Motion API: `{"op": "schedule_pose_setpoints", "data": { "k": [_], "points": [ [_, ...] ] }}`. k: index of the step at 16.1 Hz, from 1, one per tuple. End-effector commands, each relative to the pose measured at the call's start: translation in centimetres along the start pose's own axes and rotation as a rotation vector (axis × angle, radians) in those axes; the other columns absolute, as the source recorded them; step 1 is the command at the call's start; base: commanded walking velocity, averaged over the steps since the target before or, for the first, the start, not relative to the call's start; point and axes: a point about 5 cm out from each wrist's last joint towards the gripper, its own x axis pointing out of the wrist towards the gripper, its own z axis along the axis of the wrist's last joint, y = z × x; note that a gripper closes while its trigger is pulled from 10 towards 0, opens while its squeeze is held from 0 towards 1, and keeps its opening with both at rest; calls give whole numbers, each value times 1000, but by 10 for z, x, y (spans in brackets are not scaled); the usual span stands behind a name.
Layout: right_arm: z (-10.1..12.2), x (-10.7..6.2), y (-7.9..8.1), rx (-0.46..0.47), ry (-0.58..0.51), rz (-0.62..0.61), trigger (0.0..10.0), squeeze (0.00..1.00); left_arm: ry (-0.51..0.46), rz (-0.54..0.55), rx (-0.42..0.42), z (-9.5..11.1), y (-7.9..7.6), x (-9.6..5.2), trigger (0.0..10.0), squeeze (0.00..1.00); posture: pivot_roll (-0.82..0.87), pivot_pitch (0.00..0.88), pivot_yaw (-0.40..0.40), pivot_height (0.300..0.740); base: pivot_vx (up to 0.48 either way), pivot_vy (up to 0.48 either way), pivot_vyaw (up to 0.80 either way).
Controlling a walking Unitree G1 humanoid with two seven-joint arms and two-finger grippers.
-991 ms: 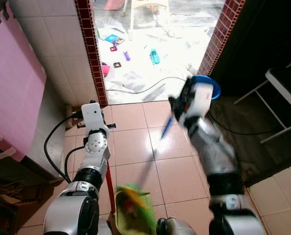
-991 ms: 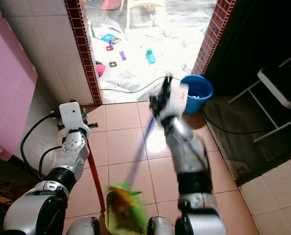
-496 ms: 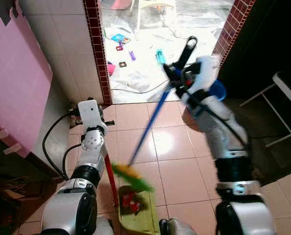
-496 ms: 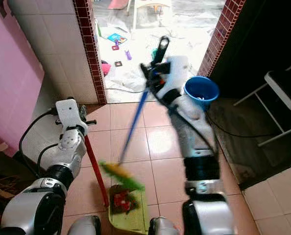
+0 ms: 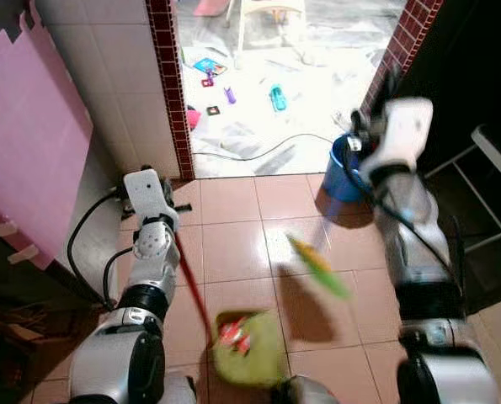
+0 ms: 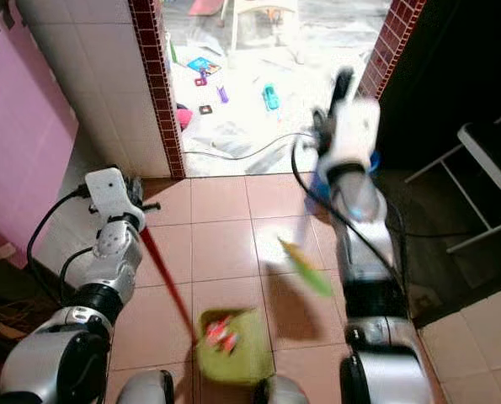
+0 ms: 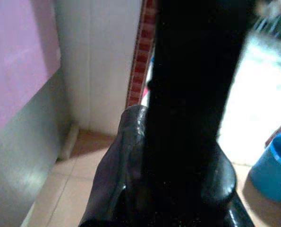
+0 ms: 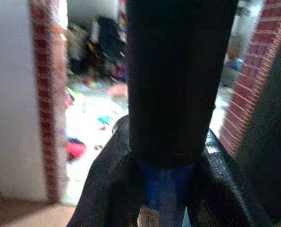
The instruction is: Sweep floor
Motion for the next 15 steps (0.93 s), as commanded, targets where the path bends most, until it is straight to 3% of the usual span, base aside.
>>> {"op": "schedule_pose_setpoints", "data": {
  "k": [1,3,5,8,11,15],
  "points": [
    [1,-5,5,13,-25,-8,10000,0,-141,-31,18,26,-5,4,10000,0,-82,21,-15,740,0,0,0],
    [-14,-17,13,43,3,-16,10000,0,-230,-37,13,44,-1,2,10000,0,-77,15,-7,740,0,0,0],
    [-28,-27,21,7,51,-32,10000,0,-327,-11,11,71,4,7,10000,0,-73,22,-2,740,0,0,0],
    [-36,-34,22,-10,77,-54,10000,0,-400,-32,25,95,1,11,10000,0,-67,20,5,740,180,0,-800],
    [-35,-33,28,7,69,-59,10000,0,-374,-50,35,89,-2,6,10000,0,-74,25,20,740,297,0,-800],
    [-33,-31,31,11,58,-55,10000,0,-371,-70,40,89,-6,2,10000,0,-75,30,15,740,417,0,0]
  ]
}}
